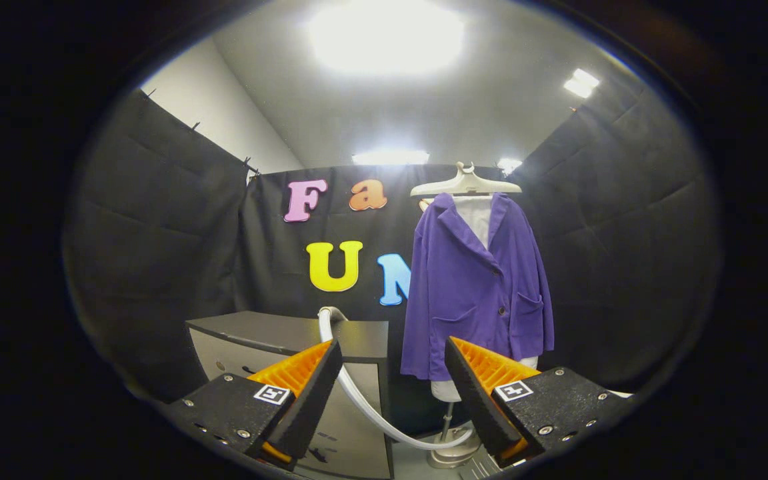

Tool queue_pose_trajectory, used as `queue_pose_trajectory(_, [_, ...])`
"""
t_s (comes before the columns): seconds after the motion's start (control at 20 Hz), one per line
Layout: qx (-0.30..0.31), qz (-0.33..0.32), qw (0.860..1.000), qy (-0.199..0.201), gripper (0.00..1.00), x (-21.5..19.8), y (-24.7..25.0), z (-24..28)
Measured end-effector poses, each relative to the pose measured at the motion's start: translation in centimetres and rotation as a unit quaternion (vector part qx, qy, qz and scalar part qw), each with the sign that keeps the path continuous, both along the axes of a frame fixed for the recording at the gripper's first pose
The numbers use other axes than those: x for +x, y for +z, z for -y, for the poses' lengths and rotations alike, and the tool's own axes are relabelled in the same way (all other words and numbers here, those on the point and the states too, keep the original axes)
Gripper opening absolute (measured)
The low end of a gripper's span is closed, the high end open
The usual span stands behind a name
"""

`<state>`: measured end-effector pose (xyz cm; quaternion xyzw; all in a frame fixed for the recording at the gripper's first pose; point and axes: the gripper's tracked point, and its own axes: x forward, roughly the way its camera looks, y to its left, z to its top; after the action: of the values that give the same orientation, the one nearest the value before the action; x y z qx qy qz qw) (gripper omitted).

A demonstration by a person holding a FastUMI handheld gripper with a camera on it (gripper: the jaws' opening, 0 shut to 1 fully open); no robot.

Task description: Iron the clothes twice with a garment steamer, once on the left side and once on the right side.

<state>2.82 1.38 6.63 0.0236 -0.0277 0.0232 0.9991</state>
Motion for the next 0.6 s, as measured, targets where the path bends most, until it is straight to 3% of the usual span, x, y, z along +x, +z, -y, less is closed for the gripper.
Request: queue_pose_trajectory(0.6, [0.039,-0.025,0.996,0.075,0.95,10.0,6.1,-2.5])
